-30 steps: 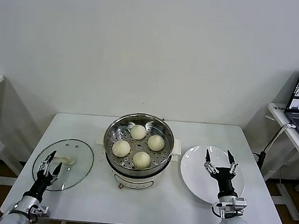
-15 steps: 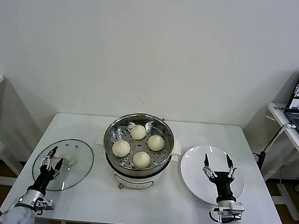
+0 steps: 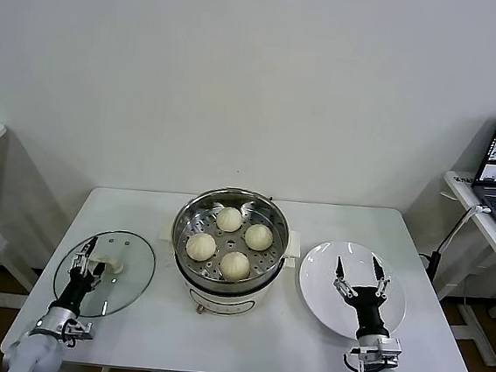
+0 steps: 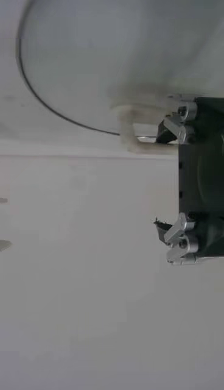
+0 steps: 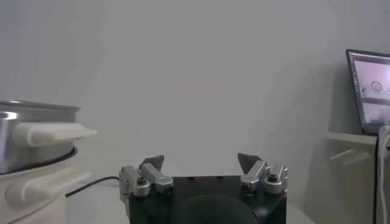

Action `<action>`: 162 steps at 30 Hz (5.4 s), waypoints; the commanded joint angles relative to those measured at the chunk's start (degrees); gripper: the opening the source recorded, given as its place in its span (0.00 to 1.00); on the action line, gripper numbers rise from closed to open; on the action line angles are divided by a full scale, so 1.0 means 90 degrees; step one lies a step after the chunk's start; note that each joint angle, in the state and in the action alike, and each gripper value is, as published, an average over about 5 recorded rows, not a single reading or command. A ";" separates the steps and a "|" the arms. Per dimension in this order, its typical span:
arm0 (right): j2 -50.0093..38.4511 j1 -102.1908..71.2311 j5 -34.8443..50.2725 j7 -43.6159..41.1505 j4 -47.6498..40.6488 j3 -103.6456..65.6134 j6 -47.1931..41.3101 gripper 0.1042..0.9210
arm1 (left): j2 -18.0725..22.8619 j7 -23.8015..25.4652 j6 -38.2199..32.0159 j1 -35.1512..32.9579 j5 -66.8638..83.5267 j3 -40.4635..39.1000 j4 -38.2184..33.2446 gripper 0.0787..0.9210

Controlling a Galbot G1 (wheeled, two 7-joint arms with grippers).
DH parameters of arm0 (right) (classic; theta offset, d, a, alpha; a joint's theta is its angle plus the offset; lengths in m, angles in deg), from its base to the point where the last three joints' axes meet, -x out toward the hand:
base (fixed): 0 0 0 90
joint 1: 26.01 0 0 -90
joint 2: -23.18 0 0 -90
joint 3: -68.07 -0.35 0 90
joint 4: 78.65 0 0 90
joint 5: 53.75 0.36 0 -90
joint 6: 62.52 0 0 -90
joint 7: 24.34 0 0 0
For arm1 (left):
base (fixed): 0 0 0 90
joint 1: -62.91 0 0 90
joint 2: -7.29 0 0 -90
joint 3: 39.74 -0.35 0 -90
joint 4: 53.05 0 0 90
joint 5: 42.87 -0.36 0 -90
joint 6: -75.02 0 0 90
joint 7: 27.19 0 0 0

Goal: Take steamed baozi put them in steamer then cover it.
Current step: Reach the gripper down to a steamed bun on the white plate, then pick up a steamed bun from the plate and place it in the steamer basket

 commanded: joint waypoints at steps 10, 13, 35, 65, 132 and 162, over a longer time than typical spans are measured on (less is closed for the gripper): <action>0.0028 0.0007 -0.0142 -0.0050 0.0022 -0.0001 0.0043 0.88 | -0.0009 0.0118 0.0100 0.0195 0.0055 -0.0093 0.0307 0.80; 0.0035 0.0010 -0.0159 -0.0050 0.0014 0.0002 0.0047 0.88 | -0.0008 0.0145 0.0088 0.0235 0.0061 -0.0107 0.0377 0.70; 0.0114 0.0012 -0.0270 -0.0087 -0.0084 0.0030 0.0137 0.88 | -0.0143 0.0480 0.0153 0.0071 0.0693 0.0048 -0.0176 0.14; 0.0287 0.0373 -0.0470 0.0039 -0.0495 0.0063 0.0068 0.88 | 0.0330 0.3475 0.4805 0.0500 0.0284 -0.2903 -0.5918 0.14; 0.0534 0.0488 -0.0865 0.0023 -0.0927 -0.0089 -0.0201 0.88 | 0.2153 0.4422 0.4794 0.1641 -0.2653 -0.4139 -0.3205 0.14; 0.0542 0.0527 -0.0872 0.0012 -0.0940 -0.0081 -0.0178 0.88 | 0.2164 0.4323 0.4655 0.1537 -0.2804 -0.4010 -0.3028 0.14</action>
